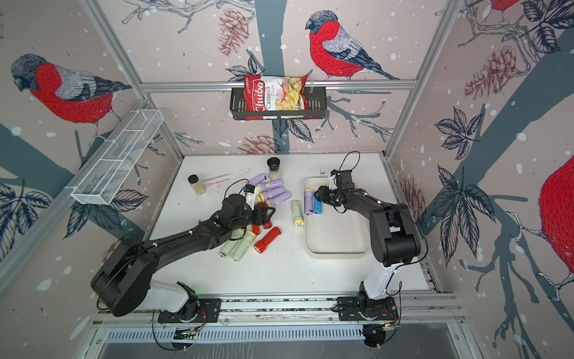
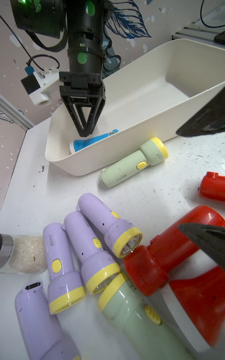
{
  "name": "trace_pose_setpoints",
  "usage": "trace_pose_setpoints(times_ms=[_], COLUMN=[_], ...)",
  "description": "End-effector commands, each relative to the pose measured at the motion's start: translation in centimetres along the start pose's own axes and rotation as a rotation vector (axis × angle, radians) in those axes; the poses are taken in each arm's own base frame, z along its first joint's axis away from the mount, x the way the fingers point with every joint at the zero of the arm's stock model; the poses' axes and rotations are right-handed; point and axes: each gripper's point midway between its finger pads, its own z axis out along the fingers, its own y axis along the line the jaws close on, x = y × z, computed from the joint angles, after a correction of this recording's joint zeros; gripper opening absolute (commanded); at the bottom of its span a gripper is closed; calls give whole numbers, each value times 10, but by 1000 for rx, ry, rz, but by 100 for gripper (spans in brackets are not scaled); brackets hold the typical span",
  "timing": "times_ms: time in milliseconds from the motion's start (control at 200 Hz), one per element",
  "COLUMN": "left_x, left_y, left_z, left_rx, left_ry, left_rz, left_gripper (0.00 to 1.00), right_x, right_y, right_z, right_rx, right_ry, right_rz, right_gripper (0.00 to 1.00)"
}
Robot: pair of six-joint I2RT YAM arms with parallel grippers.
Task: Put the flashlights into the storage boxes
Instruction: Place the flashlight at the storage box.
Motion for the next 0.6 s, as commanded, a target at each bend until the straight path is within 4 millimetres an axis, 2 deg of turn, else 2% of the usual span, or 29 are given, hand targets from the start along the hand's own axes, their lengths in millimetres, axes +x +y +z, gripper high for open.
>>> trace_pose_setpoints(times_ms=[0,235,365,485,595], left_x=[-1,2,4,8,12], left_y=[2,5,12,19,27], left_z=[-4,-14,-22,-29,-36], left_rx=[-16,-35,-55,-81,-102], left_ry=[-8,-11,-16,-13,-13], left_rz=[12,4,-6,-38,-45], left_gripper=[69,70,70,70,70], right_x=[-5,-6,-1,9,19], right_y=[5,39,68,103,121], right_z=[-12,-35,-45,-54,-57], right_rx=[30,70,57,-32,-47], right_ry=[-37,-110,-154,-187,-193], right_rz=[-52,-169,-243,-298,-345], right_gripper=[57,57,57,57,57])
